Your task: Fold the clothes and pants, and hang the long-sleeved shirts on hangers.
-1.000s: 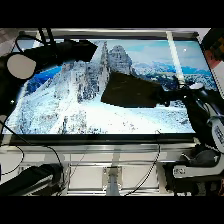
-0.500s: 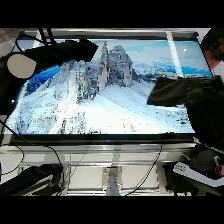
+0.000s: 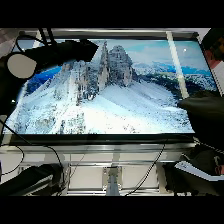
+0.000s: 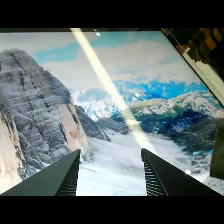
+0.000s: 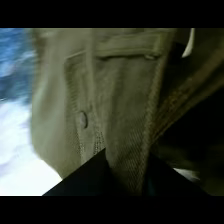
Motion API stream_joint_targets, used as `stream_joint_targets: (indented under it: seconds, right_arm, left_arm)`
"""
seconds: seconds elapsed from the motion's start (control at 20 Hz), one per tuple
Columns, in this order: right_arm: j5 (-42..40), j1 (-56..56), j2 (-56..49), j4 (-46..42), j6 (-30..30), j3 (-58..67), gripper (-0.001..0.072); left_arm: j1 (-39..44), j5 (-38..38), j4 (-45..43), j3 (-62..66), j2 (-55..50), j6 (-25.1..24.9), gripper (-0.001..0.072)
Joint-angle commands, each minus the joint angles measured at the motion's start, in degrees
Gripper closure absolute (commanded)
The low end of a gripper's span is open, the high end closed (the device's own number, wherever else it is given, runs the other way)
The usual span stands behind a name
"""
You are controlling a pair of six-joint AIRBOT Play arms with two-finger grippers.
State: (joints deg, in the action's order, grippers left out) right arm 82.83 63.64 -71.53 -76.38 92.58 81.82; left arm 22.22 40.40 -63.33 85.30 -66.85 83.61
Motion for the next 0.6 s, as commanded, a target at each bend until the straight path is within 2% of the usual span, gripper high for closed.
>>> stream_joint_targets:
  seconds: [0.0,0.05,0.1,0.15,0.2,0.3,0.4,0.45,0.5,0.55]
  right_arm:
    - [1.9,2.8,0.0,-8.7,1.5,0.4,0.0681]
    - [1.8,2.8,0.0,-9.4,1.4,0.4,0.0646]
    - [1.5,2.8,0.0,-9.4,1.4,0.4,0.0469]
    - [1.4,2.8,0.1,-9.4,1.4,0.4,0.0214]
    - [1.4,2.8,0.1,-9.4,1.5,0.4,0.0124]
    - [1.4,2.8,0.1,-9.3,1.5,0.6,0.0124]
    - [-0.1,2.8,0.1,-2.2,2.3,0.6,0.0133]
    - [-1.2,2.6,0.0,5.8,2.3,0.5,0.0207]
    - [-1.8,1.8,-0.2,15.5,1.0,0.6,0.038]
    - [-1.8,-0.2,-0.4,24.1,-3.5,0.6,0.0589]
  left_arm:
    - [-0.1,0.0,0.0,0.0,0.0,0.0,0.0264]
    - [-0.1,0.0,0.0,0.0,0.0,0.0,0.0264]
    - [-0.1,0.0,0.0,0.0,0.0,0.0,0.0264]
    - [-0.1,0.0,0.0,0.0,0.0,0.0,0.0264]
    - [-0.1,0.0,0.0,0.0,0.0,0.0,0.0264]
    - [-0.1,0.0,0.0,0.0,0.0,0.0,0.0264]
    - [-0.1,0.0,0.0,0.0,0.0,0.0,0.0264]
    - [-0.1,0.4,-0.1,0.0,0.0,0.0,0.0264]
    - [-0.2,1.1,-1.0,0.0,0.0,-0.5,0.028]
    - [-0.5,1.6,-3.0,0.0,0.0,-0.6,0.0334]
